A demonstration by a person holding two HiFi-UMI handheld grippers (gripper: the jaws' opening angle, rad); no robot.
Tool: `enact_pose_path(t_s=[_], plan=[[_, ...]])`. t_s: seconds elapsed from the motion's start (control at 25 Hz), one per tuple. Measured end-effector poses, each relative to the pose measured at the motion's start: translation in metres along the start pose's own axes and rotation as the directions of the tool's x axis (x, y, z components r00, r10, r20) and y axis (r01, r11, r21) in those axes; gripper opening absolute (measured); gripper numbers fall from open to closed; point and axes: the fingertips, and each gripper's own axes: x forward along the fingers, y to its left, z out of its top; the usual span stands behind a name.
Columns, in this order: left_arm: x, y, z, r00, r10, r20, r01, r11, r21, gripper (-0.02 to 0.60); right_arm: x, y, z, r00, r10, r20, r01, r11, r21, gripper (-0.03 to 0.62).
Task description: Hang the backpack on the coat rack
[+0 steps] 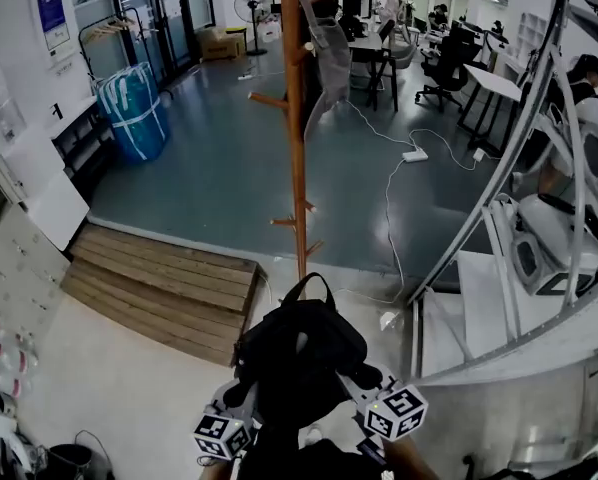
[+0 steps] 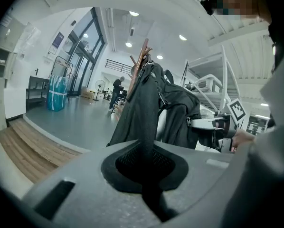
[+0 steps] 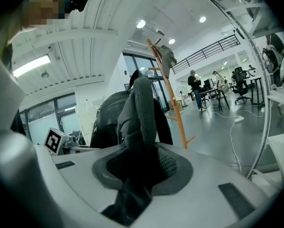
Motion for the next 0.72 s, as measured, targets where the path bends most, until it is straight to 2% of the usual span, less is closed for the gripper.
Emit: enact_pose_path(t_s=[0.36,0.72], plan=[[0.05,0.04,0.012,0.996,-0.087,-0.034,0.087,0.996,-0.017,0.018,0.046,-0.023,0.015,0.998,-0.055,-0.01,0.055,0.998,0.013,0.106],[0.096,0.064,0.037,0.983,-0.178,-0.049,0.181,0.982,0.051,0.018,0.08,-0.054,0.032,0.993,-0.11,0.03,0.11,0.994,0.026,0.104]])
